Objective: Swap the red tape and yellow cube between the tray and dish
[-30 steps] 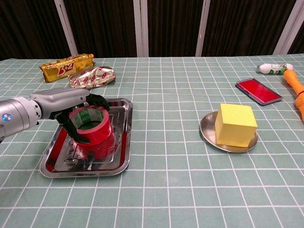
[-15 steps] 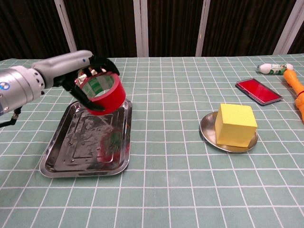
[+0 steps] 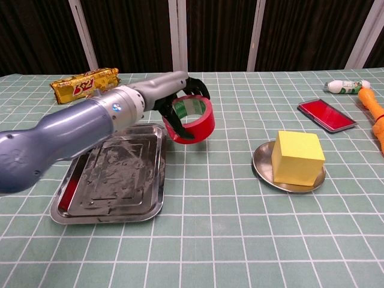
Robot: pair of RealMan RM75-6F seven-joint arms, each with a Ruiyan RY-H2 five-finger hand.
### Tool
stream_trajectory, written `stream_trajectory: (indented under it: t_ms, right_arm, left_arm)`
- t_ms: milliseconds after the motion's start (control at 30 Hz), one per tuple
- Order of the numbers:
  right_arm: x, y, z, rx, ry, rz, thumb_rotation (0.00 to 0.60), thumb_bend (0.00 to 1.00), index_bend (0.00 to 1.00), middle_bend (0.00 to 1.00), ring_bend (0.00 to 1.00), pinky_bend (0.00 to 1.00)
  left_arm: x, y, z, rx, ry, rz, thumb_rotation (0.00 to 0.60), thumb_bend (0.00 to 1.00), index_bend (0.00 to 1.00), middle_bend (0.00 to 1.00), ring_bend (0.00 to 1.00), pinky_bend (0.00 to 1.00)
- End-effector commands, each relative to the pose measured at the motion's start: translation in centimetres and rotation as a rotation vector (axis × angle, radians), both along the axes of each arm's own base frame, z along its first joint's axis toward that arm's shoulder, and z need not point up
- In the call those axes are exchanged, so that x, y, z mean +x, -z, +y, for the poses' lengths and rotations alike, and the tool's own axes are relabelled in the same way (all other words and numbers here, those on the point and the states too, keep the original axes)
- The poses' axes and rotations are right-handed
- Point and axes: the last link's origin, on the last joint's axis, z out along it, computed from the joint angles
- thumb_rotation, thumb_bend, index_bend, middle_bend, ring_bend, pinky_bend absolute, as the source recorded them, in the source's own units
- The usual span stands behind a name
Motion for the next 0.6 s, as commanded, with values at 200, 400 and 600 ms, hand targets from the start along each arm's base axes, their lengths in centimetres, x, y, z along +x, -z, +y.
stream_trajectory:
  t_ms: [200,400,600]
  right_arm:
    - [-0.1,0.2,0.2,0.033,0.008,-0.007,0.6,0.02,0.0,0.0,0.0,0.0]
    - [0.0,0.0,0.3,0.033,0.004,-0.008,0.6,0.02,0.0,0.0,0.0,0.0]
    - [0.0,0.1,0.3,0.029,0.015,0.0,0.6,0.02,0.0,0.0,0.0,0.0]
  left_arm:
    - [3.1,3.3,-0.6,0.063,-0.064,-0.058,0.6,0.0,0.19,0.0,0.0,0.0]
    - [4.9,-0.3,-1.5,0.172,-0.036,-0.146,0.6,0.0,0.16,0.0,0.0,0.0]
    - [4.0,-7.0,-4.1,0.266,0.057,-0.116,0.6,0.0,0.15,0.0,0.0,0.0]
